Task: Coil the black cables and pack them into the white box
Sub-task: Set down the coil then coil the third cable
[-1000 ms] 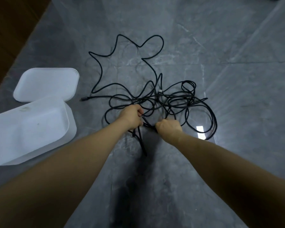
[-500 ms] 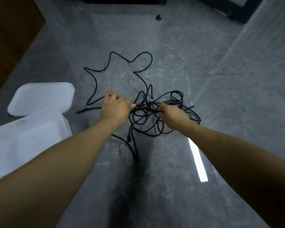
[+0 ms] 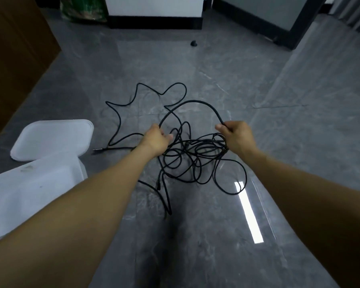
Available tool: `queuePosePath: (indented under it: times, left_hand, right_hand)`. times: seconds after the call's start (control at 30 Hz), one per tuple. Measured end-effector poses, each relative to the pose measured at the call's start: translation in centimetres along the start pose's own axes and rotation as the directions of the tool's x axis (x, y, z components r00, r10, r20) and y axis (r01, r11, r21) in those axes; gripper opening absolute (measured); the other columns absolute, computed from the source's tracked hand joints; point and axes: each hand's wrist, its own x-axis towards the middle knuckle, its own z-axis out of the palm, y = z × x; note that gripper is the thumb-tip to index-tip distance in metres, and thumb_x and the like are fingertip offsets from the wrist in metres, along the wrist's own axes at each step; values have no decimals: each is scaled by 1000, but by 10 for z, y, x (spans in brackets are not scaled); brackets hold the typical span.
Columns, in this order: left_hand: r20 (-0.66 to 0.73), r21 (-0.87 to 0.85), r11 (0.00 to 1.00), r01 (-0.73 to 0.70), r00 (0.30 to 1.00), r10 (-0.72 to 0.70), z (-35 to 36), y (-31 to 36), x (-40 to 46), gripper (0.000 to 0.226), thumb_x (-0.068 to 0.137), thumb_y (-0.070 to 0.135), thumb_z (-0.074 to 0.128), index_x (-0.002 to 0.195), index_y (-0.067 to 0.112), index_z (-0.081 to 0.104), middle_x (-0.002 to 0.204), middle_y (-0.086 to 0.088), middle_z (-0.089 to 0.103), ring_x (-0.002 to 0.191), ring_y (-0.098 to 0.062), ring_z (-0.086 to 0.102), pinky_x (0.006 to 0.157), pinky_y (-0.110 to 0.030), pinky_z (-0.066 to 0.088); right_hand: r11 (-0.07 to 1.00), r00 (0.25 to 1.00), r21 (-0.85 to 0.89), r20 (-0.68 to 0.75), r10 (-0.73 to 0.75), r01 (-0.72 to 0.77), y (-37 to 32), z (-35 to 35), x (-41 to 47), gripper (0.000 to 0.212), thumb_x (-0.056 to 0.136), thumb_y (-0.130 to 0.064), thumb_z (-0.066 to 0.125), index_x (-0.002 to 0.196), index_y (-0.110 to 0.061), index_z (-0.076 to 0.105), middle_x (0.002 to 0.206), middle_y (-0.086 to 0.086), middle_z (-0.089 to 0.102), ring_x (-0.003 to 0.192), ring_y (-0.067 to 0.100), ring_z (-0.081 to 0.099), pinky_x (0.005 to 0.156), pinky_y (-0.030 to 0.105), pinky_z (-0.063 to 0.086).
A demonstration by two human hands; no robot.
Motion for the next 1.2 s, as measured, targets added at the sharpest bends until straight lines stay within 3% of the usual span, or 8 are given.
queuePosePath:
  times: [0.1, 0.17, 0.27, 0.43, 0.5, 0.6, 0.93, 1.2]
  left_hand:
    - [-39, -115, 992, -49, 998, 45, 12, 9, 7, 28, 93, 38, 54, 99, 10, 52, 102, -7, 60, 104, -30, 58, 88, -37, 47]
    - [-61, -280, 958, -64, 997, 49, 14, 15, 10, 30, 93, 39, 53, 75, 15, 47, 75, -3, 56, 84, -31, 61, 78, -36, 49]
    - [-174, -484, 874, -43, 984, -48, 4, 25, 16, 45, 96, 46, 42, 64, 14, 41, 63, -2, 44, 62, -22, 44, 68, -35, 42]
    - [-288, -575, 817, 38, 925, -246, -35, 19, 26, 46, 99, 42, 37, 91, 4, 62, 100, -22, 66, 77, -28, 53, 72, -35, 46]
    - [-264, -573, 817, 57, 932, -250, -51, 32, 23, 45, 101, 37, 35, 92, 1, 61, 92, -20, 67, 68, -23, 53, 72, -32, 47]
    - [-227, -592, 805, 43, 949, -218, -86, 78, 10, 44, 104, 25, 29, 67, 9, 48, 67, -3, 56, 55, -13, 48, 69, -29, 45]
    - [-153, -595, 804, 15, 979, -132, -270, 283, -86, 36, 96, 2, 22, 77, 15, 49, 68, -1, 46, 53, -13, 36, 42, -20, 34]
    - [-162, -426, 898, -114, 986, 48, -440, 446, -182, 26, 98, 30, 48, 81, 12, 57, 62, -1, 41, 51, -14, 33, 48, -26, 26]
  right_hand:
    - [1000, 1000, -4, 22, -6, 6, -2, -6, -1, 38, 95, -30, 54, 71, 0, 54, 53, 0, 30, 50, 14, 29, 50, 27, 25]
    - [1000, 999, -1, 45, 2, -1, -2, -10, 2, 40, 95, -32, 54, 67, -3, 52, 53, 0, 30, 50, 15, 29, 53, 27, 26]
    - [1000, 998, -24, 66, 19, -18, 4, -13, 12, 39, 95, -30, 53, 65, -6, 46, 60, 9, 36, 55, 18, 33, 57, 29, 28]
    - [978, 986, -145, 47, 160, -151, 10, -20, 24, 25, 95, -18, 54, 97, 5, 65, 79, 15, 58, 71, 23, 52, 65, 28, 39]
    - [985, 988, -72, 12, 156, -155, -11, -33, 30, 24, 95, -16, 53, 102, 3, 66, 85, 15, 62, 71, 21, 54, 62, 24, 41]
    - [986, 989, 95, -39, 143, -139, -63, -66, 40, 24, 96, -16, 52, 103, 3, 66, 79, 9, 62, 60, 9, 53, 43, 11, 40]
    - [947, 991, 309, -77, 113, -84, -301, -238, 26, 22, 98, -15, 47, 98, 0, 64, 73, 7, 63, 59, 8, 54, 62, 26, 48]
    - [922, 989, 383, -108, 103, -54, -496, -402, 17, 27, 98, -15, 48, 77, -4, 62, 64, 3, 62, 64, 17, 61, 79, 46, 56]
